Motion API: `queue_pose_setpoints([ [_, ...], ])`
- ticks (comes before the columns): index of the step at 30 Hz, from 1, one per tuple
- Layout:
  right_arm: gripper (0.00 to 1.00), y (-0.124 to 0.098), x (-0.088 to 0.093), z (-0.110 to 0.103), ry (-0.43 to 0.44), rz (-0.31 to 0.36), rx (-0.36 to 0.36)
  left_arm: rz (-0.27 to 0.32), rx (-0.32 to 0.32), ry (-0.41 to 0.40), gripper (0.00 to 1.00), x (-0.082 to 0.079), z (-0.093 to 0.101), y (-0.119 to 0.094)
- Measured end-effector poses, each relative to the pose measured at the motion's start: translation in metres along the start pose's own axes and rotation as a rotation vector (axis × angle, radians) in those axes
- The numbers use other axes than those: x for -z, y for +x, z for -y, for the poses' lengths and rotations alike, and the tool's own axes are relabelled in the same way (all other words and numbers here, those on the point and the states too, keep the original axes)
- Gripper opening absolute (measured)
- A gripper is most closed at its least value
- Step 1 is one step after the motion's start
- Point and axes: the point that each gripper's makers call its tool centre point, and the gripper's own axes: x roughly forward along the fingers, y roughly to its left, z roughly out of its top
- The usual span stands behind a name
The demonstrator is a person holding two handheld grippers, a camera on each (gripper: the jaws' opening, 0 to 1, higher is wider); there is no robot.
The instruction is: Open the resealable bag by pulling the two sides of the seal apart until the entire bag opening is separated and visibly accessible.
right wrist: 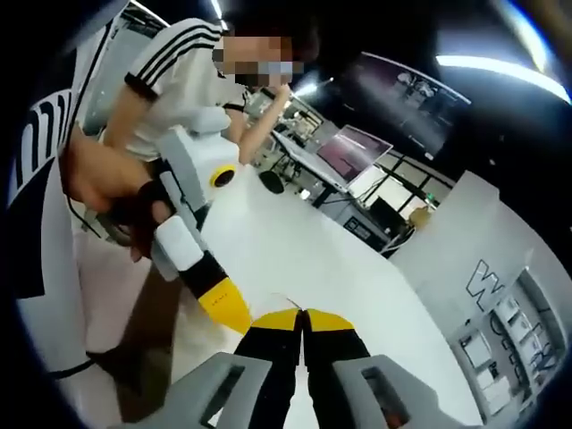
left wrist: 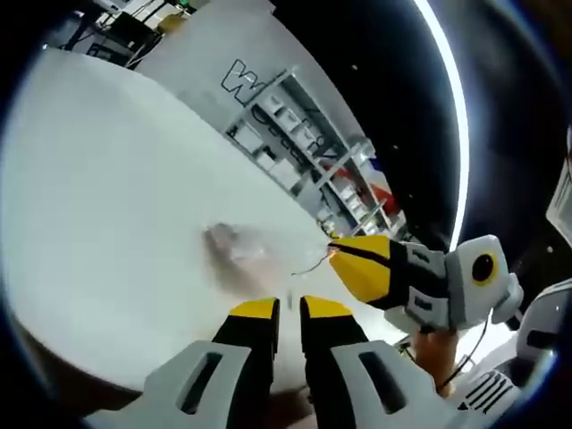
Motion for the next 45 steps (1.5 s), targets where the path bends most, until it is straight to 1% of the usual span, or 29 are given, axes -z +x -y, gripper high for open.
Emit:
queue_pose_setpoints([
  [1, 0.00, -0.001, 0.000, 0.001, 0.001, 0.001, 0.004, -0.013, -0.022, 0.025, 0.02, 0.004, -0.004, 0.000],
  [3, 0.00, -0.002, 0.002, 0.005, -0.001, 0.001, 0.024, -0.018, -0.025, 0.023, 0.02, 0.007, -0.007, 0.000],
  [6, 0.00, -0.002, 0.005, 0.008, 0.007, -0.001, 0.038, -0.007, -0.032, 0.021, 0.01, 0.006, -0.007, -0.001],
  [8, 0.00, -0.002, 0.003, 0.007, -0.002, 0.016, 0.044, -0.002, -0.032, 0.023, 0.01, 0.004, -0.006, -0.002],
  [9, 0.06, -0.003, 0.001, 0.006, -0.001, 0.023, 0.042, 0.000, -0.032, 0.021, 0.01, 0.003, -0.006, -0.002],
  [11, 0.12, -0.002, 0.001, 0.002, 0.014, 0.018, 0.026, 0.003, -0.031, 0.020, 0.01, 0.003, -0.006, -0.002],
  [13, 0.12, 0.000, 0.007, -0.002, 0.014, -0.009, 0.010, 0.004, -0.026, 0.016, 0.01, 0.004, -0.005, -0.002],
  [14, 0.12, 0.001, 0.008, -0.005, 0.016, -0.012, 0.006, 0.004, -0.025, 0.015, 0.01, 0.005, -0.004, -0.002],
  [18, 0.12, 0.005, 0.013, -0.012, 0.010, -0.034, -0.008, -0.001, -0.020, 0.017, 0.01, 0.007, -0.003, -0.001],
  [22, 0.11, 0.008, 0.017, -0.013, -0.005, -0.045, -0.004, 0.000, -0.018, 0.021, 0.01, 0.007, -0.001, -0.001],
  [25, 0.08, 0.009, 0.020, -0.007, -0.007, -0.052, 0.017, -0.002, -0.018, 0.025, 0.01, 0.008, -0.001, -0.001],
  [27, 0.00, 0.008, 0.019, -0.001, -0.005, -0.041, 0.040, -0.005, -0.018, 0.026, 0.01, 0.010, 0.000, -0.001],
  [30, 0.00, 0.007, 0.015, 0.011, 0.006, -0.018, 0.085, -0.012, -0.016, 0.032, 0.02, 0.012, 0.000, 0.000],
  [33, 0.00, 0.008, 0.015, 0.018, 0.027, -0.004, 0.096, -0.007, -0.009, 0.057, 0.02, 0.010, 0.004, 0.002],
  [35, 0.00, 0.008, 0.014, 0.021, 0.037, 0.007, 0.107, 0.013, -0.003, 0.122, 0.02, 0.004, 0.005, 0.004],
  [37, 0.00, 0.008, 0.013, 0.025, 0.053, 0.021, 0.120, 0.023, -0.017, 0.199, 0.04, -0.001, 0.002, 0.005],
  [38, 0.00, 0.007, 0.012, 0.029, 0.064, 0.032, 0.135, 0.023, -0.021, 0.254, 0.08, -0.003, 0.001, 0.006],
  [40, 0.00, 0.006, 0.012, 0.037, 0.100, 0.055, 0.157, 0.032, -0.033, 0.380, 0.19, -0.009, 0.002, 0.007],
  [41, 0.00, 0.005, 0.012, 0.041, 0.123, 0.070, 0.166, 0.032, -0.031, 0.475, 0.23, -0.016, -0.001, 0.009],
  [43, 0.00, 0.004, 0.013, 0.048, 0.158, 0.082, 0.184, 0.051, -0.043, 0.586, 0.33, -0.024, 0.000, 0.012],
  [45, 0.00, 0.003, 0.013, 0.054, 0.182, 0.097, 0.202, 0.096, -0.036, 0.665, 0.42, -0.034, 0.004, 0.015],
])
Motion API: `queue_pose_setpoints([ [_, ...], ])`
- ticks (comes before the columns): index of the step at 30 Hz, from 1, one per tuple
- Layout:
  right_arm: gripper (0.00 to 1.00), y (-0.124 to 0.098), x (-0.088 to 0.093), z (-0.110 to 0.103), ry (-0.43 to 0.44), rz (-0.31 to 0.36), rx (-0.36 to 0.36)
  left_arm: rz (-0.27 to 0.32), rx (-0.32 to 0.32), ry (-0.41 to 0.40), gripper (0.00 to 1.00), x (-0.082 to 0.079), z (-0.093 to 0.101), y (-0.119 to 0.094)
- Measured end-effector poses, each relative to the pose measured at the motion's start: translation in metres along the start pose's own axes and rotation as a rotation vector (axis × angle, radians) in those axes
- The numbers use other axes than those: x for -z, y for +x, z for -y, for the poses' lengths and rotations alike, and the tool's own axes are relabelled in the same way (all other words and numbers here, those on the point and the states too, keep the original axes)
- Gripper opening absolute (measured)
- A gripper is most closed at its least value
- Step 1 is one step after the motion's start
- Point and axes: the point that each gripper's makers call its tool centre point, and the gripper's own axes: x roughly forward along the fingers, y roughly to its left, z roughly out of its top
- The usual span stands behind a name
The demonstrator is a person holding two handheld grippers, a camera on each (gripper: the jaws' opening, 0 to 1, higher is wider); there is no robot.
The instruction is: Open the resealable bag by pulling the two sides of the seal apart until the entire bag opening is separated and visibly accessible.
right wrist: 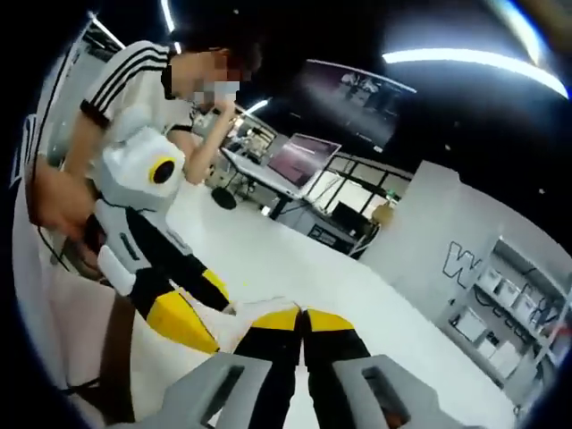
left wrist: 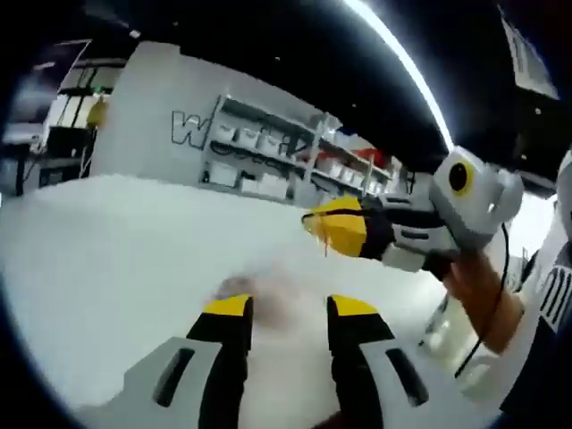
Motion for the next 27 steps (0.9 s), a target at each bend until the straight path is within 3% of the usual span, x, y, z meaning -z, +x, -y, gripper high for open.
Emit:
queue_pose_setpoints([
  [4, 0.00, 0.002, -0.002, 0.008, 0.034, 0.016, 0.010, 0.035, -0.009, 0.106, 0.58, -0.010, -0.007, 0.008],
  [7, 0.00, 0.003, -0.004, 0.012, 0.048, 0.025, 0.009, 0.052, -0.017, 0.153, 0.63, -0.014, -0.013, 0.013],
  [9, 0.00, 0.003, -0.006, 0.014, 0.055, 0.031, 0.008, 0.032, -0.018, 0.152, 0.66, -0.010, -0.017, 0.016],
  [10, 0.00, 0.004, -0.006, 0.016, 0.060, 0.035, 0.008, -0.007, -0.019, 0.139, 0.67, -0.002, -0.019, 0.017],
  [13, 0.00, 0.004, -0.008, 0.021, 0.063, 0.040, 0.010, -0.022, -0.017, 0.179, 0.68, 0.003, -0.021, 0.019],
  [16, 0.00, 0.006, -0.009, 0.026, 0.074, 0.047, 0.011, -0.037, 0.000, 0.163, 0.68, 0.006, -0.019, 0.019],
  [27, 0.00, 0.014, -0.003, 0.055, 0.078, 0.037, 0.043, -0.031, 0.001, 0.116, 0.66, 0.005, -0.020, 0.016],
])
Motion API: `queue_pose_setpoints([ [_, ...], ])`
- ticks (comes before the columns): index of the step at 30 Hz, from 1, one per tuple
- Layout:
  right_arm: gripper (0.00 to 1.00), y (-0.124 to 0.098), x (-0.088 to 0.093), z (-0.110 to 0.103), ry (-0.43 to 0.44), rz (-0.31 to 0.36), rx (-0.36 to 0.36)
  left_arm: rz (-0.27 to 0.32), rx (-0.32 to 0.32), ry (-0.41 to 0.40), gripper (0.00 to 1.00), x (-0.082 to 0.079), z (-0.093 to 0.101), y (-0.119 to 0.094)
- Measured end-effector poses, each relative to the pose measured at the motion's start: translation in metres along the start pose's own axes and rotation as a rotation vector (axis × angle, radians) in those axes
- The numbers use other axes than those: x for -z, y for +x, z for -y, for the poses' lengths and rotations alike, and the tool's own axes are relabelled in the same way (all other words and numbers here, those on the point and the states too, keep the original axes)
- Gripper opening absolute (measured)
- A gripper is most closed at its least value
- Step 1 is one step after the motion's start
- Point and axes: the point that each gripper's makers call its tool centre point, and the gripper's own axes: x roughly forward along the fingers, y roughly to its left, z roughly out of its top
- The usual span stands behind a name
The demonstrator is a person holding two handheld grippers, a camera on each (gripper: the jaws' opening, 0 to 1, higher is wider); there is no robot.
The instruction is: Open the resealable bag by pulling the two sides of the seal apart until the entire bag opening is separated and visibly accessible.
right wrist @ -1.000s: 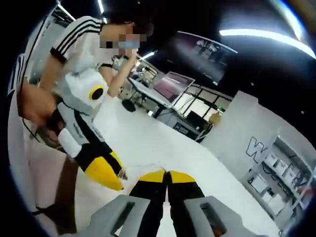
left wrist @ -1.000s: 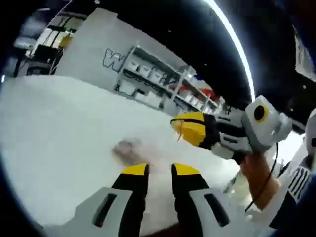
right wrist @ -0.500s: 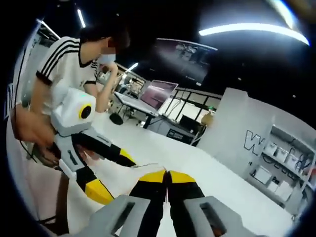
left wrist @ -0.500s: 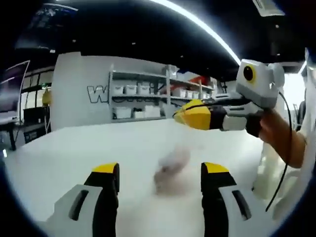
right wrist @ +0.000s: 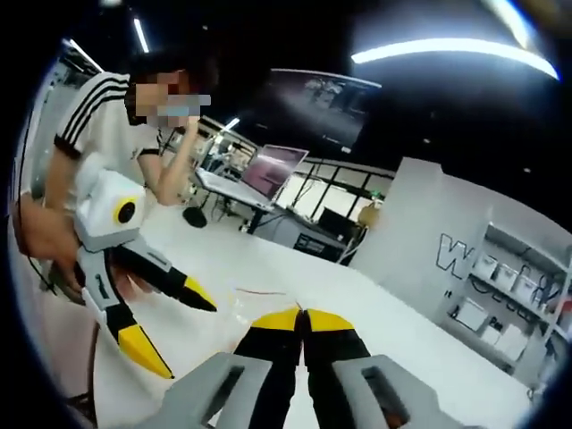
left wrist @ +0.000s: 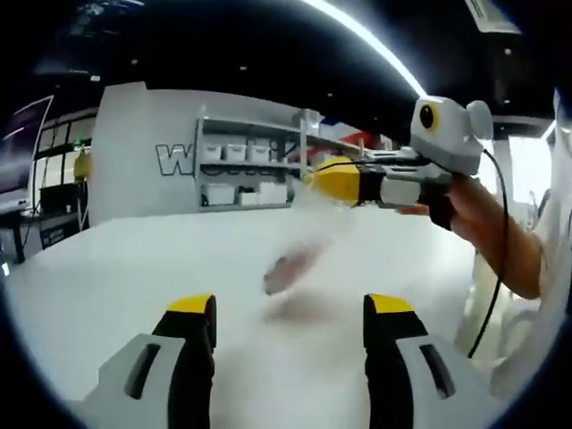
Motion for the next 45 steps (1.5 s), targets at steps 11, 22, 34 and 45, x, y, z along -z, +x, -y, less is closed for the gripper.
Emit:
queue_pose_setpoints([
  [11, 0.00, 0.016, 0.015, 0.045, 0.010, -0.027, 0.063, 0.000, 0.002, -0.053, 0.65, -0.001, -0.001, -0.001],
  [22, 0.00, 0.032, 0.036, 0.096, 0.052, -0.062, 0.127, -0.009, 0.001, -0.055, 0.65, 0.001, -0.003, -0.001],
  [34, 0.00, 0.047, 0.052, 0.117, 0.073, -0.086, 0.136, -0.015, -0.001, -0.052, 0.64, 0.002, -0.003, 0.000],
  [45, 0.00, 0.058, 0.066, 0.134, 0.079, -0.117, 0.150, -0.017, -0.004, -0.063, 0.62, 0.003, -0.004, 0.000],
])
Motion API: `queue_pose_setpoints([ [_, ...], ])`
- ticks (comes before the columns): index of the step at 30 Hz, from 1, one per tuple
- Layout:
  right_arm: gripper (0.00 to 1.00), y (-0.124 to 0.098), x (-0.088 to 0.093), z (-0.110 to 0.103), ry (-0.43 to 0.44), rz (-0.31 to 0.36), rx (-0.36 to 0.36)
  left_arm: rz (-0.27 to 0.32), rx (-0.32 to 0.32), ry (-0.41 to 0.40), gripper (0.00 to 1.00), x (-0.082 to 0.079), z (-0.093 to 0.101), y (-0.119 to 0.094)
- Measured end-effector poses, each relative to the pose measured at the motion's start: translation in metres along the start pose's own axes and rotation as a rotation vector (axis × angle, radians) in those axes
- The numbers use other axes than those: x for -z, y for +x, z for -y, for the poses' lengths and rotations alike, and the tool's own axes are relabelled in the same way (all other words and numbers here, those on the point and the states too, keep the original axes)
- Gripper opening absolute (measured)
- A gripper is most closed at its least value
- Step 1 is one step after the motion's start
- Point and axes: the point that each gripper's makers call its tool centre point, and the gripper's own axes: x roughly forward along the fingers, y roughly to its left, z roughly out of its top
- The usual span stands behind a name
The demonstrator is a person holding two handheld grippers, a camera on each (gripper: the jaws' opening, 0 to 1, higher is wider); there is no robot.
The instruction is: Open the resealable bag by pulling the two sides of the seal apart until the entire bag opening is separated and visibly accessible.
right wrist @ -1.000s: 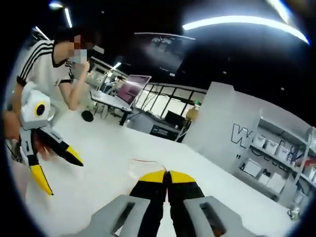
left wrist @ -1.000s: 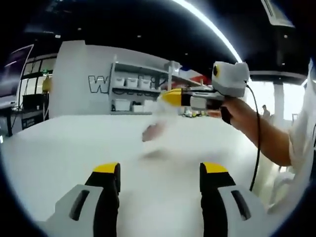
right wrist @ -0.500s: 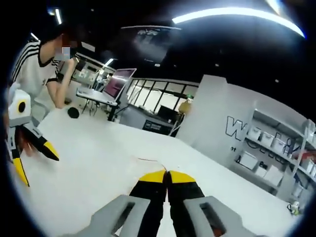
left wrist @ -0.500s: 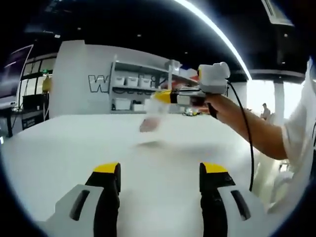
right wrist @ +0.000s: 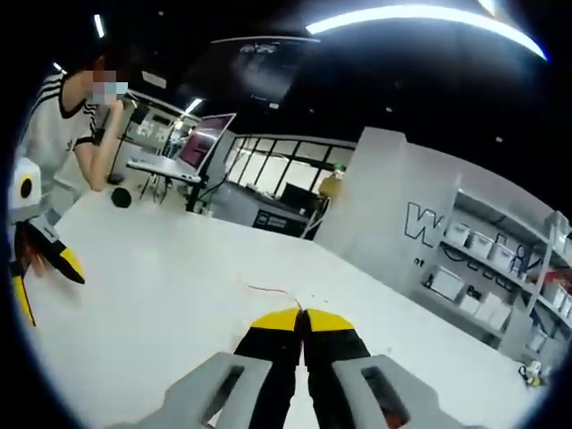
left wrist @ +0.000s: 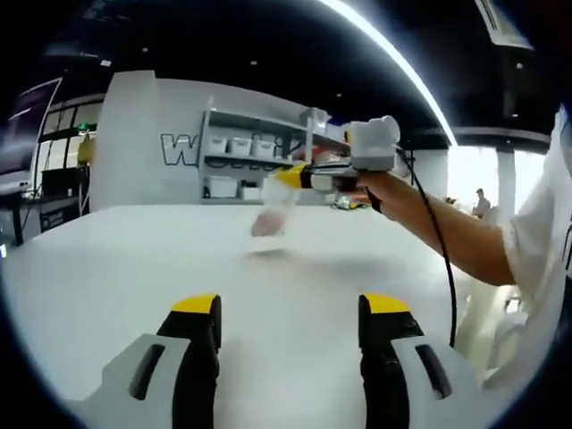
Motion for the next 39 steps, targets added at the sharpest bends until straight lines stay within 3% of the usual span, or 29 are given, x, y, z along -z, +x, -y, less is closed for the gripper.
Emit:
queue_pose_setpoints([
  [39, 0.00, 0.110, 0.027, 0.051, 0.003, -0.076, 0.027, -0.026, 0.021, -0.065, 0.57, 0.006, -0.001, 0.000],
])
